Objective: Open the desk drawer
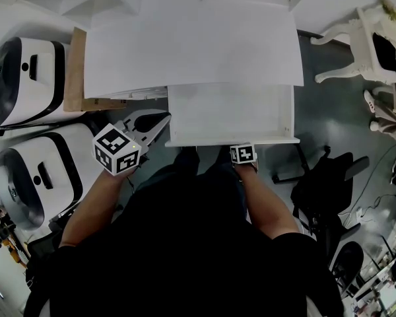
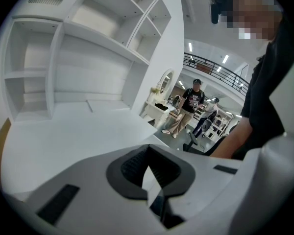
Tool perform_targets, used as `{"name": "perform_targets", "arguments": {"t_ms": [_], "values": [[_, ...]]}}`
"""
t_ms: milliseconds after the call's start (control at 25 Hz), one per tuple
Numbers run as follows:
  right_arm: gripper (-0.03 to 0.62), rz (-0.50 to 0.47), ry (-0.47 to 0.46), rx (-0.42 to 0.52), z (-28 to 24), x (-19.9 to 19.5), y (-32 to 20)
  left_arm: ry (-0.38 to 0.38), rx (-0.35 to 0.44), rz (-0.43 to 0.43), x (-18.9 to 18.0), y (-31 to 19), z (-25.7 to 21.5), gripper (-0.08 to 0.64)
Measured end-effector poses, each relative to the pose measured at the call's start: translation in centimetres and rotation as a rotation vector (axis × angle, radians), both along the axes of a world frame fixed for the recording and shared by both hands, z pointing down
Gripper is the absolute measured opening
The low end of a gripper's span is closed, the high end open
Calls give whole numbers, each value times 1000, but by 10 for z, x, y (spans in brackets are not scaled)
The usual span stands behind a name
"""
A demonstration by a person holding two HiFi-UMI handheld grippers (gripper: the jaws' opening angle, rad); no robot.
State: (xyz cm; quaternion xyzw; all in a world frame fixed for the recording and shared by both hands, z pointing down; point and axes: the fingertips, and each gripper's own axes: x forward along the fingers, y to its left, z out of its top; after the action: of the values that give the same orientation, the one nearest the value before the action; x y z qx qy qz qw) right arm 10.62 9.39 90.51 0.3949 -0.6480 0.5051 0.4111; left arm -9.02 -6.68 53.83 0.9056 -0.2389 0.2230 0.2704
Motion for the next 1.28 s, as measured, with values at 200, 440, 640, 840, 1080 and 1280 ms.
{"name": "perform_targets", "arguments": {"t_ms": [200,440,640,840,1080,1280], "values": [[74,-8,-1,-7,0,0,-1,2,0,-7,-1,-3,0,8],[75,-8,13,-22,-2,2,1,8,6,-10,0,-6,-5,9],[83,-11,8,-28,-7,4,4,15,6,-8,2,-8,-5,9],[59,-20,13,-20,-18,10,6,27,12,2,8,-12,-9,9],[20,-58,51,-16,-33,34,14,47,17,12,20,-20,-14,9],[11,-57,57,21,-56,56,11,64,26,27,36,-26,-18,9]]}}
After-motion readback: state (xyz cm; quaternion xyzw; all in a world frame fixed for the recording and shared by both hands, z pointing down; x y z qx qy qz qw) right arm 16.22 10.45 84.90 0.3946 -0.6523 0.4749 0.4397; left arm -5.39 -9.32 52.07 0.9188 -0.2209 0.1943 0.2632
